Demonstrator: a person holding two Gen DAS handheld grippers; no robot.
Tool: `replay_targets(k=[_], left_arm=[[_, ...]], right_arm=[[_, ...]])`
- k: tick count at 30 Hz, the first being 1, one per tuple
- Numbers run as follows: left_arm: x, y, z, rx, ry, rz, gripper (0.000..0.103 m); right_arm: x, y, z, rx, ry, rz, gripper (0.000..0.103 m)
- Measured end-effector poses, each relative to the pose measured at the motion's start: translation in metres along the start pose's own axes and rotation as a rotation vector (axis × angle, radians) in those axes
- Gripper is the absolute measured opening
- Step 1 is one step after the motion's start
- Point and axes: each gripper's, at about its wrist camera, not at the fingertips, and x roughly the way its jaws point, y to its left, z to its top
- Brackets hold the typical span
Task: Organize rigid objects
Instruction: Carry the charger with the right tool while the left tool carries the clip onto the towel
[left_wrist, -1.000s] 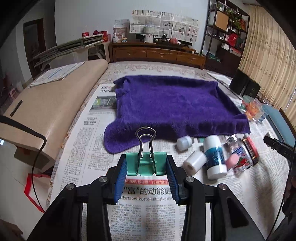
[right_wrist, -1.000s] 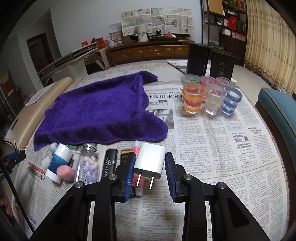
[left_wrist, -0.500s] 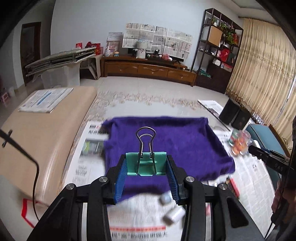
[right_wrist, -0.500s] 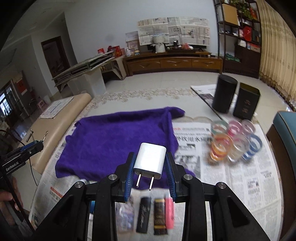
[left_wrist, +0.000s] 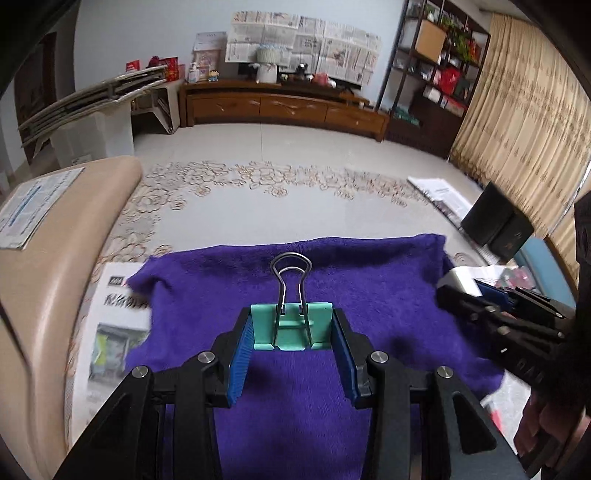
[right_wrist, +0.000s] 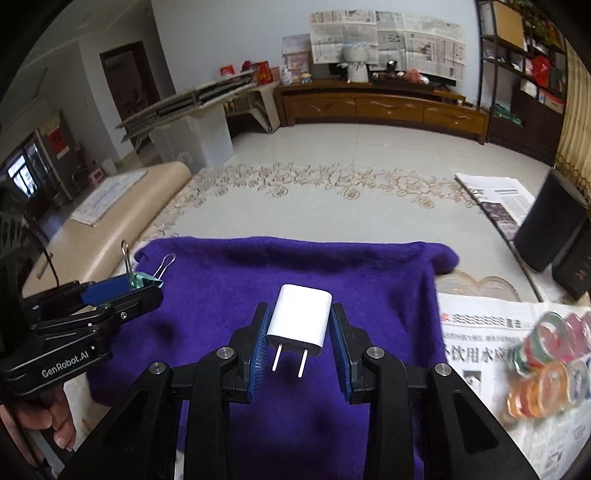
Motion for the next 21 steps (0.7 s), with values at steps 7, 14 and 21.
replay_targets(k=[7,14,21], left_arm=[[0.049,0.0,0.007,-0.013,0.103,-0.001,0.039],[0.065,0.0,0.001,0.008,0.14,0.052,0.039],[0.069,-0.005,-0.001,0.05,0.156,0.09,0.039]], right_arm=[[0.046,-0.003,0.004,-0.007,0.093,-0.034,0.032],[0.066,-0.008,-0.003,-0.029,0.142,-0.06,0.032],[0.069,-0.006,-0.003,-0.061,0.158,-0.068,0.033]])
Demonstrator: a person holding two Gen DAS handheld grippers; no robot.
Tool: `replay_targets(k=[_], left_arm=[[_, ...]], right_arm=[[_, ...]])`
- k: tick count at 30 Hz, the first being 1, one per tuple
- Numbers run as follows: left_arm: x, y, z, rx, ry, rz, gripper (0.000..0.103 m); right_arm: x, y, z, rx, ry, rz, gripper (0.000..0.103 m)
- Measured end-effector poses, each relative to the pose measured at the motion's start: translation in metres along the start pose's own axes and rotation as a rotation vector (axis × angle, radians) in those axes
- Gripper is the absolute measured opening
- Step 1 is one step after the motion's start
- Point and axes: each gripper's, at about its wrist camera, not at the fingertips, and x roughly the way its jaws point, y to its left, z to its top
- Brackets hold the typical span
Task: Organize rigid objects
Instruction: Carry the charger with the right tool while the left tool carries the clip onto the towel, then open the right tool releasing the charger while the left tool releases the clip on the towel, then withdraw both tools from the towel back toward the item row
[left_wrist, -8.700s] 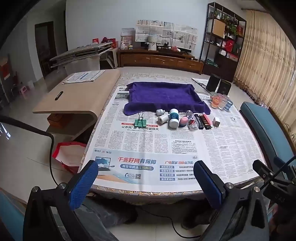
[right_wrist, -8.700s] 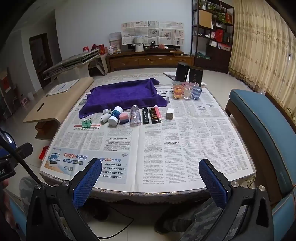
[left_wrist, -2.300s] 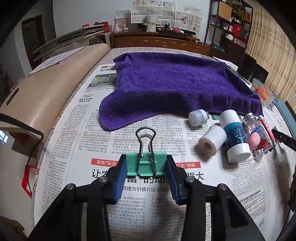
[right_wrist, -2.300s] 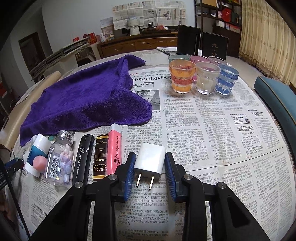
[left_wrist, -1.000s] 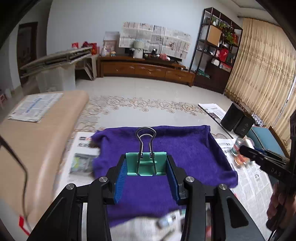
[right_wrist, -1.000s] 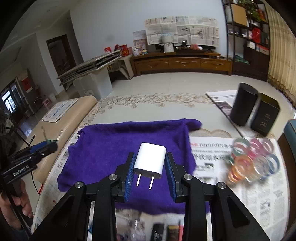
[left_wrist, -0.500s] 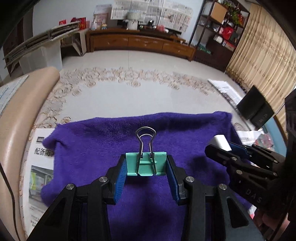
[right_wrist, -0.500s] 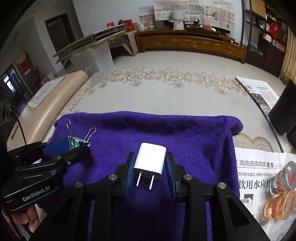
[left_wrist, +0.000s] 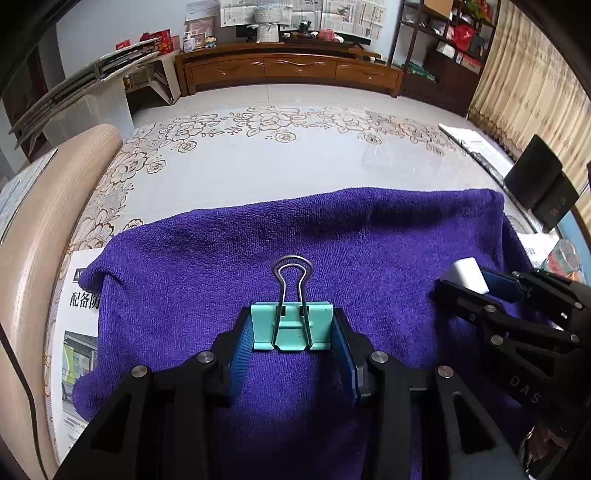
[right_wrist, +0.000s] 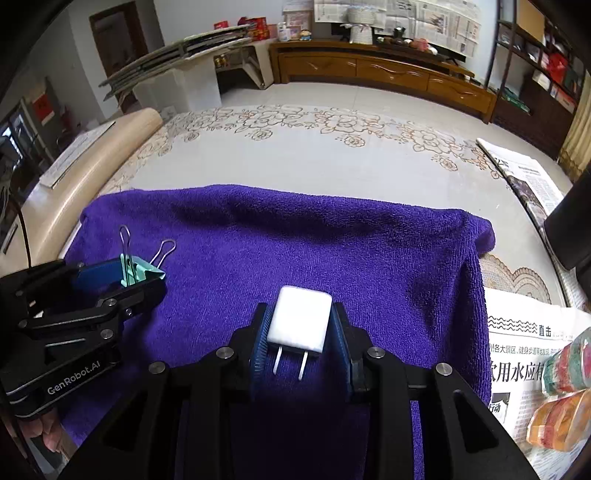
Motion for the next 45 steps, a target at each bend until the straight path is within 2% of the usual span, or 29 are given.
replay_targets(k=[2,4,6,8,14,17,19,20,21,22,24,27,30,32,33,35,36,39,42,45], left_arm=[[0.001,-0.001,0.001,0.008,0.004,0.007,0.04],[0.002,-0.002,0.003,0.01,0.01,-0.007,0.047],[0.003,-0.002,0.004,0.003,0.018,-0.024,0.061],[0.005,-0.002,0.004,-0.004,0.029,0.0,0.071],[0.003,0.002,0.002,-0.015,0.045,0.027,0.071],[-0.007,0.006,-0.002,-0.041,0.036,0.015,0.071],[-0.026,0.007,-0.006,-0.056,-0.021,0.002,0.072],[-0.035,0.007,-0.009,-0.058,-0.045,-0.008,0.078],[-0.046,0.006,-0.012,-0.061,-0.07,-0.021,0.086],[-0.059,0.005,-0.017,-0.061,-0.102,-0.046,0.088],[-0.083,0.004,-0.029,-0.068,-0.159,-0.108,0.09],[-0.117,0.009,-0.057,-0.151,-0.237,-0.236,0.091],[-0.138,0.014,-0.09,-0.206,-0.226,-0.275,0.095],[-0.142,0.015,-0.107,-0.212,-0.18,-0.251,0.095],[-0.146,0.016,-0.119,-0.222,-0.17,-0.206,0.095],[-0.152,0.015,-0.138,-0.226,-0.187,-0.146,0.095],[-0.156,0.013,-0.15,-0.208,-0.202,-0.106,0.097],[-0.152,0.006,-0.166,-0.141,-0.176,-0.026,0.098],[-0.144,0.003,-0.177,-0.149,-0.149,-0.01,0.098],[-0.133,-0.005,-0.183,-0.154,-0.099,-0.036,0.098]], right_arm=[[0.001,0.001,0.0,-0.01,0.003,0.001,0.034],[0.002,0.0,0.001,-0.003,0.006,0.025,0.041],[0.002,-0.001,0.002,0.003,0.012,0.041,0.044],[0.002,0.0,0.003,0.001,0.013,0.048,0.047],[-0.006,-0.002,0.002,0.023,-0.004,0.064,0.05],[-0.021,-0.004,0.0,0.038,-0.03,0.071,0.06],[-0.036,-0.004,-0.003,0.049,-0.057,0.081,0.07],[-0.048,-0.005,-0.007,0.053,-0.076,0.093,0.073],[-0.058,-0.005,-0.01,0.057,-0.092,0.105,0.083],[-0.071,-0.005,-0.016,0.061,-0.112,0.118,0.094],[-0.091,-0.005,-0.028,0.064,-0.127,0.127,0.101],[-0.121,-0.009,-0.053,0.094,-0.125,0.119,0.103],[-0.149,-0.013,-0.084,0.114,-0.142,0.035,0.103],[-0.168,-0.019,-0.108,0.129,-0.157,0.003,0.103],[-0.174,-0.022,-0.118,0.139,-0.156,-0.002,0.103],[-0.187,-0.029,-0.138,0.162,-0.166,-0.017,0.103],[-0.191,-0.032,-0.147,0.171,-0.171,-0.019,0.103],[-0.199,-0.043,-0.172,0.204,-0.173,-0.037,0.103],[-0.196,-0.05,-0.195,0.236,-0.177,-0.028,0.103],[-0.19,-0.053,-0.216,0.274,-0.168,0.004,0.103]])
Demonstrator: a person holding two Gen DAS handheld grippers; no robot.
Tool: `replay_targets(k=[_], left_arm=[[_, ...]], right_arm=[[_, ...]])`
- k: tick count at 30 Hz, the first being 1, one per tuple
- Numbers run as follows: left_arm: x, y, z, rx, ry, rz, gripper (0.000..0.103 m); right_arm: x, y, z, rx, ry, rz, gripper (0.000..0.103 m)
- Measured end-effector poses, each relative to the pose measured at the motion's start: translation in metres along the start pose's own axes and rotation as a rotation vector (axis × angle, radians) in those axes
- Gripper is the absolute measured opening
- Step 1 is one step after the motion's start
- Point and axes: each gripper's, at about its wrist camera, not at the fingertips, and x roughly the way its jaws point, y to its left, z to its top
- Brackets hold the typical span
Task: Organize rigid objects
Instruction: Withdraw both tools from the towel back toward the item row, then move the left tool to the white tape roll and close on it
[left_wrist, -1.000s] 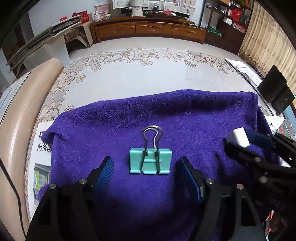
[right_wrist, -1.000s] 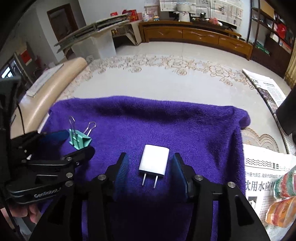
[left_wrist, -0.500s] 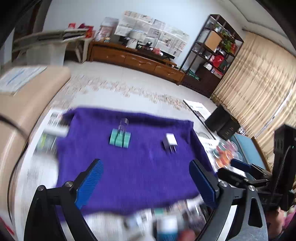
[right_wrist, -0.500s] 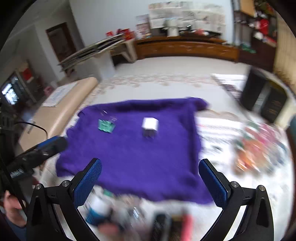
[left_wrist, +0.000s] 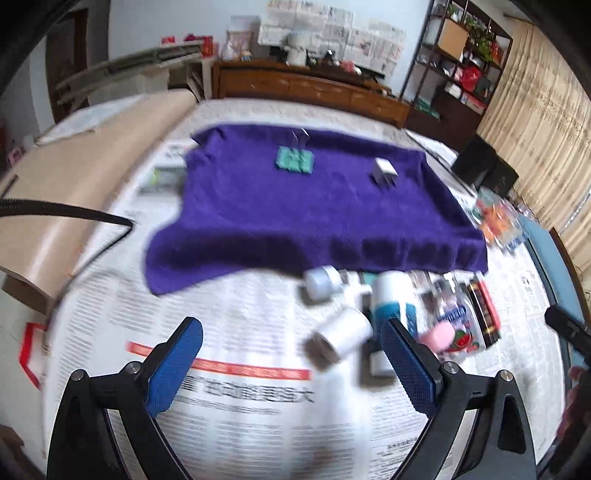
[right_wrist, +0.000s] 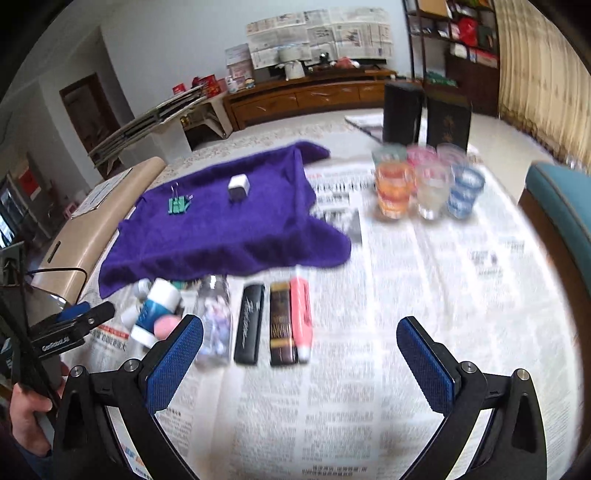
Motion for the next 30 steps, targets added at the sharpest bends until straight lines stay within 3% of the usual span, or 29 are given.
replay_targets(k=[11,18,22,26,30], left_arm=[[0.03,-0.016,0.001,-0.075,0.039,0.119,0.097],[0.042,-0.028,-0.011,-0.043,0.052,0.17,0.096],[0.036,-0.027,-0.02,-0.041,0.023,0.189,0.09],[0.033,-0.024,-0.02,-0.055,0.0,0.216,0.076],[0.033,-0.021,-0.016,-0.075,0.003,0.208,0.077]], right_arm=[[0.012,-0.012,-0.027,0.013,0.036,0.083,0.103],[0.009,-0.016,-0.033,0.008,0.046,0.089,0.103],[0.012,-0.016,-0.037,0.002,0.06,0.098,0.103],[0.014,-0.013,-0.039,-0.005,0.073,0.11,0.103],[0.016,-0.007,-0.043,-0.031,0.081,0.109,0.103]])
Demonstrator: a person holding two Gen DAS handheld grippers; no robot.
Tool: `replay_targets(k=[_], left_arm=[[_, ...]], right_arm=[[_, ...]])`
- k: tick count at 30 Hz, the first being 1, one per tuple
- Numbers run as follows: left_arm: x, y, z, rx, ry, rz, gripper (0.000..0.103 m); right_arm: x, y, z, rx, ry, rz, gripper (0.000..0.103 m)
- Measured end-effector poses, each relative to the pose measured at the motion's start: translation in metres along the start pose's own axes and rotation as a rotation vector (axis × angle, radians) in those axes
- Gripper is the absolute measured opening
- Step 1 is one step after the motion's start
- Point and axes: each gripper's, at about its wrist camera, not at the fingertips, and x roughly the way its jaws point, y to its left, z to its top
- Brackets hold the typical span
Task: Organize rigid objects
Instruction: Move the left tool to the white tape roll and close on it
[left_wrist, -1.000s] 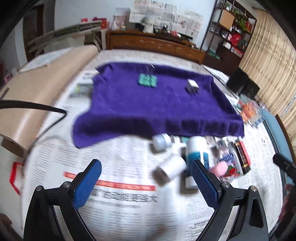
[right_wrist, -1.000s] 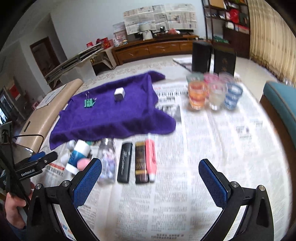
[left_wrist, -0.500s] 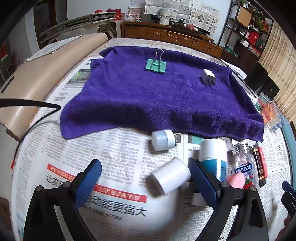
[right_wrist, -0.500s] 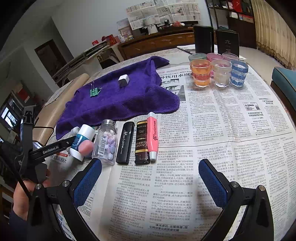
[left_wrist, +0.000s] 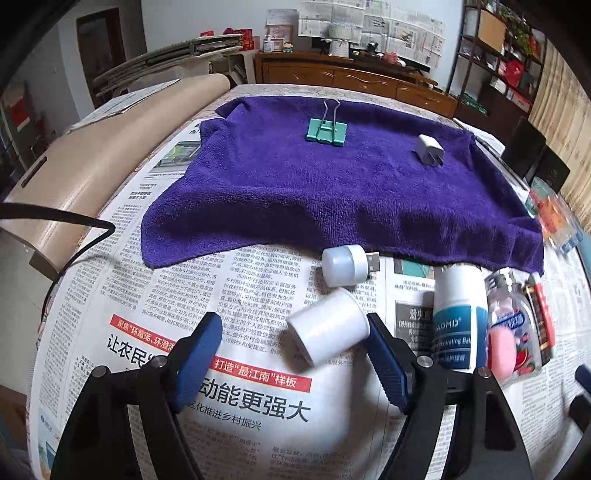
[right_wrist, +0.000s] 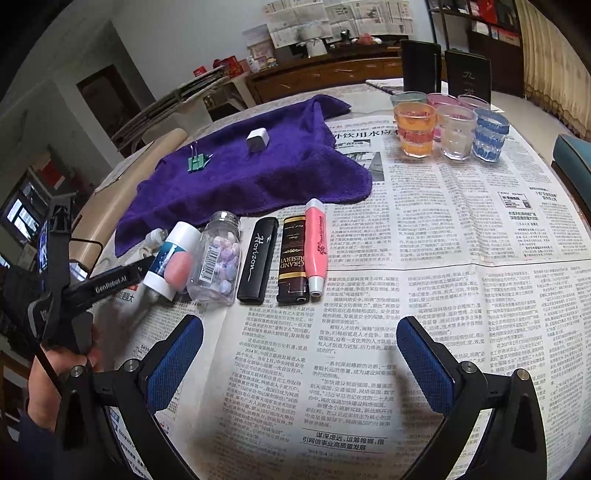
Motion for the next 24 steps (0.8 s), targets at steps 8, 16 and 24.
replay_targets(k=[8,16,24], left_arm=[[-0.002,0.0,0.0,-0.033,-0.014,-0.054,0.063],[-0.006,0.008,-0.002,-0.053,-0.02,-0.078,0.039],[-0.002,0.003,0.002,0.001,-0.031,-0.051,0.037]], right_arm=[[0.006,0.006,-0.003,-0.028,0.021,-0.004,0.103],[0.007,0.008,-0.005,-0.037,0.032,-0.001,0.103],[0.012,0.012,-0.007,-0.059,0.041,-0.009,0.103]])
